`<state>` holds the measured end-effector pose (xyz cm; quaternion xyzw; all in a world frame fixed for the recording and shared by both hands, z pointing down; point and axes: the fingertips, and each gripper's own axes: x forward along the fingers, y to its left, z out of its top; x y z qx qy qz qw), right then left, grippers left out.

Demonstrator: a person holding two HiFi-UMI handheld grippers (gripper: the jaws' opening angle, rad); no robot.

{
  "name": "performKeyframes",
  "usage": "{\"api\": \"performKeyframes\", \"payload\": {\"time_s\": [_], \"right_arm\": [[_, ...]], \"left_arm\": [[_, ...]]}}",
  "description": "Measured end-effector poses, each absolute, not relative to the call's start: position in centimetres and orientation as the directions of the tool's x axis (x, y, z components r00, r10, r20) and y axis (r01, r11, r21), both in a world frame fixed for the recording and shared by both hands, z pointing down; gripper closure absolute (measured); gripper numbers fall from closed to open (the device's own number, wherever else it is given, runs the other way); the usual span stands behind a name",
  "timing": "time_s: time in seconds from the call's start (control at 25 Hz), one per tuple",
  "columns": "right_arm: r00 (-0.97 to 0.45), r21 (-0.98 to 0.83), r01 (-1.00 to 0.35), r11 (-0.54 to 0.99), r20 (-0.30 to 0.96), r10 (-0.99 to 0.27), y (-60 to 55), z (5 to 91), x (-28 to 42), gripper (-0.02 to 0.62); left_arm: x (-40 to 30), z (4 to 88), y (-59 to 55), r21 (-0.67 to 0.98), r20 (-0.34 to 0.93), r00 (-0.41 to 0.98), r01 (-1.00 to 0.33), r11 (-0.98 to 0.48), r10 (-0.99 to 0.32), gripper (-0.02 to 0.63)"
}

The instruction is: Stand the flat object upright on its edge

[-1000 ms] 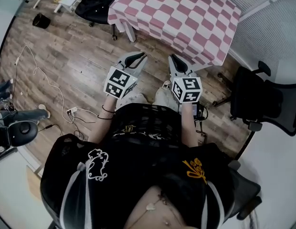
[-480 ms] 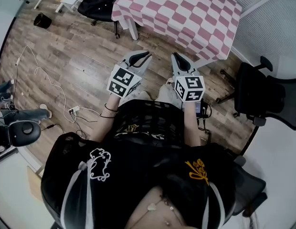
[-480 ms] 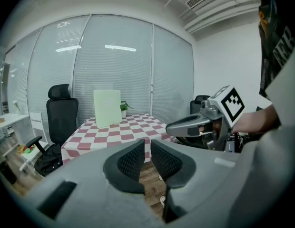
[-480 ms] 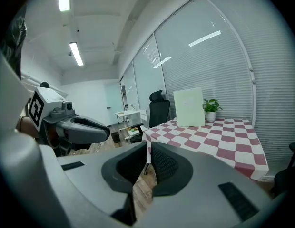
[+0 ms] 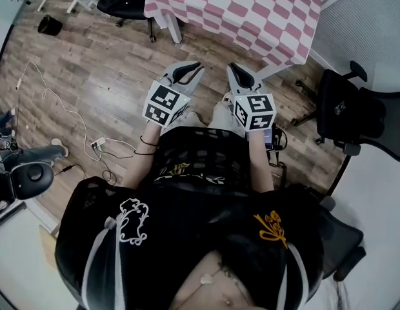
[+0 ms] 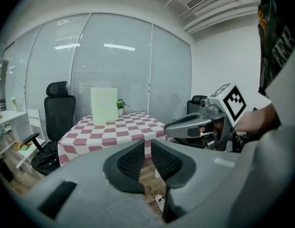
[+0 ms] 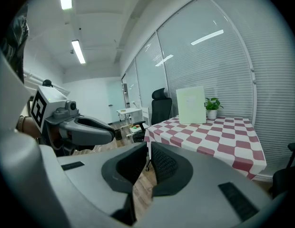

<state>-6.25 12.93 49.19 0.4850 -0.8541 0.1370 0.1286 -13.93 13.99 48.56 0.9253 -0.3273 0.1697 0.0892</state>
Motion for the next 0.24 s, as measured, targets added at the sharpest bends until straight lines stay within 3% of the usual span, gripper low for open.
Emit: {"api": "performKeyframes", "payload": {"time_s": [0.24], "right_arm": [[-0.509,-0.095,-0.855,0.511,0.351,-0.786,12.69,49.12,-6.77,0.561]], "left_arm": [[-14.07,48.74,13.83,0.048,0.373,0.725,-0.638,-0.769,-0.579,0.551]]}}
